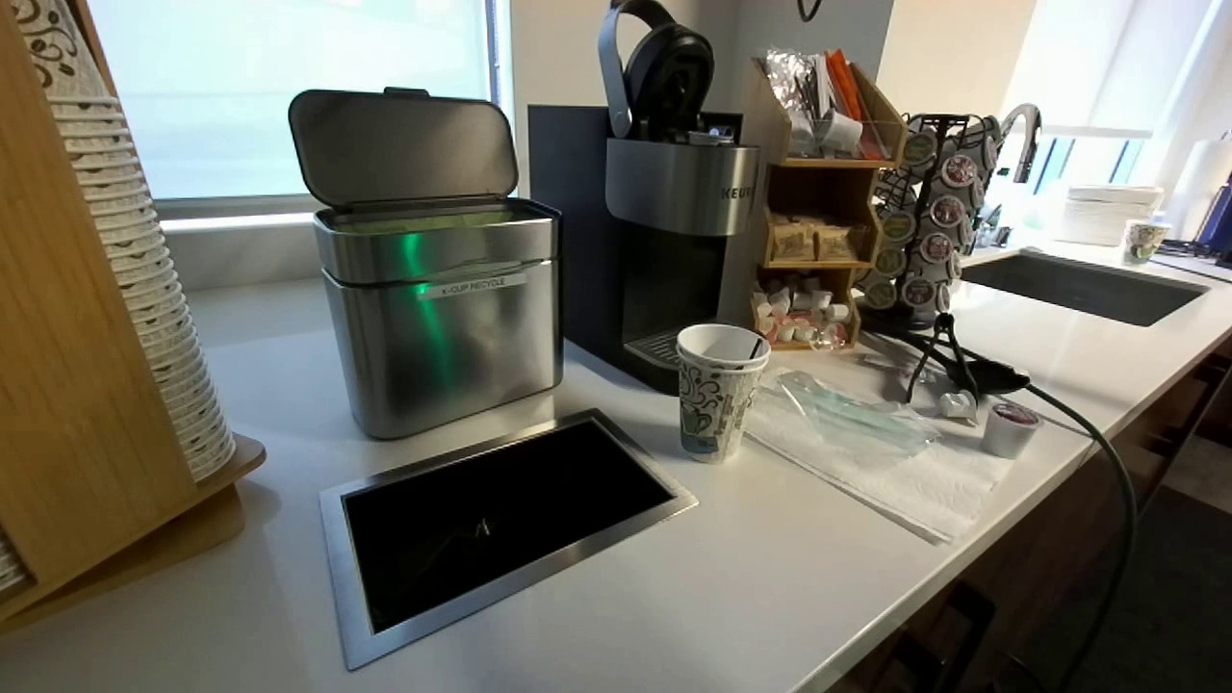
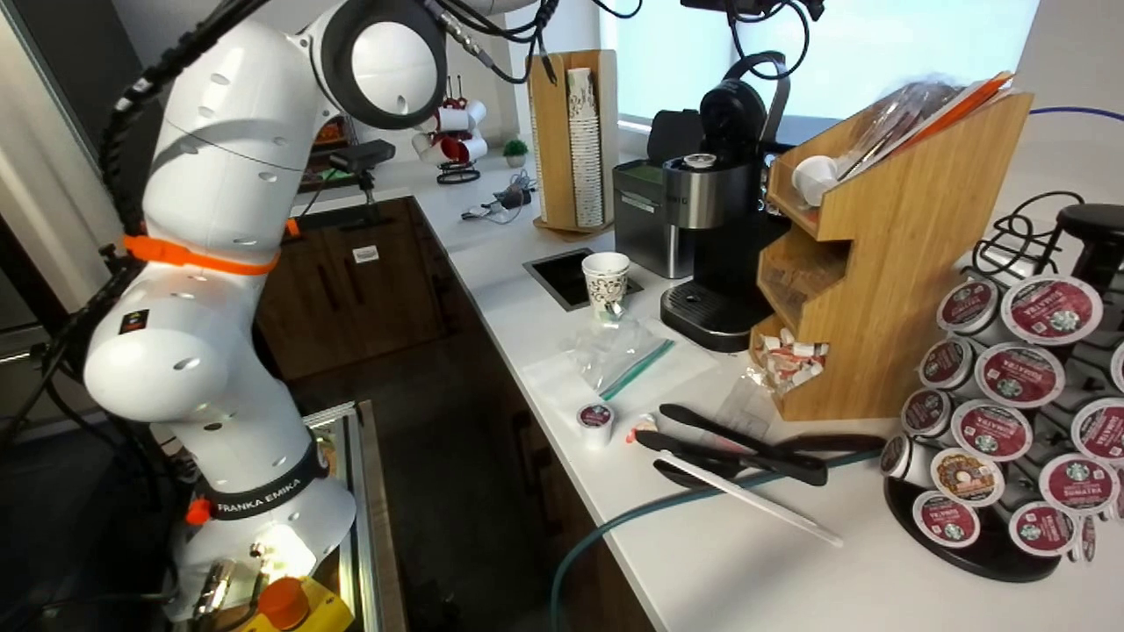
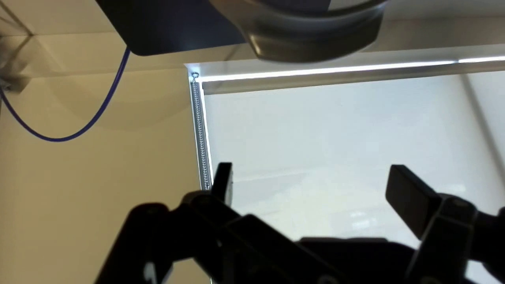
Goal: Close the chamber on the coffeemaker.
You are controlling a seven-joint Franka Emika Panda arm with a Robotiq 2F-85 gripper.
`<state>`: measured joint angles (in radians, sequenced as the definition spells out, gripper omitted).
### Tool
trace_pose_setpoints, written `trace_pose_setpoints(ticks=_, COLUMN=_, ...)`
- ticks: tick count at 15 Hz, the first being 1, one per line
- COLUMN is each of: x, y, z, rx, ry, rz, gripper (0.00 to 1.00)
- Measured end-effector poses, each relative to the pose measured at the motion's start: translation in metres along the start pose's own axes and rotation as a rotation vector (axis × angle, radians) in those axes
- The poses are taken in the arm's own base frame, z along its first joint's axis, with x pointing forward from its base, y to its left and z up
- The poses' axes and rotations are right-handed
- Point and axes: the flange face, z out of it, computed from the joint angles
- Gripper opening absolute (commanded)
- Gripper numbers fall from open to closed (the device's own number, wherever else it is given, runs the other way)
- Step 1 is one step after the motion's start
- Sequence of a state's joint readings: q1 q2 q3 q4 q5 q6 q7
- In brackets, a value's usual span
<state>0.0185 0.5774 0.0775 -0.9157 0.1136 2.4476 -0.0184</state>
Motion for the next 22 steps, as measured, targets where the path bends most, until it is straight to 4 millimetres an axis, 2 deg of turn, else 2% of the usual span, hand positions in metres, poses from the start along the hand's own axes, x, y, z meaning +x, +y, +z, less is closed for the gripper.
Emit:
trace_pose_setpoints(ticks=2, x=-0.003, y=-0.001, z=0.013, rx=0.025, ry=-0.009, rz=0.029, gripper=1.0)
trace_pose_setpoints(ticks=5, x=-0.004, y=-0.004, z=0.023, rx=0.047, ry=-0.043, rz=0.07, gripper=1.0)
trace_pose_setpoints(ticks=14, x=-0.008, y=-0.008, z=0.015, rx=0.039, ry=-0.217, rz=0.163, gripper=1.0)
trace_pose_setpoints(ticks=22, x=-0.011, y=-0.009, z=0.014, rx=0.038, ry=-0.259, rz=0.177, gripper=1.0)
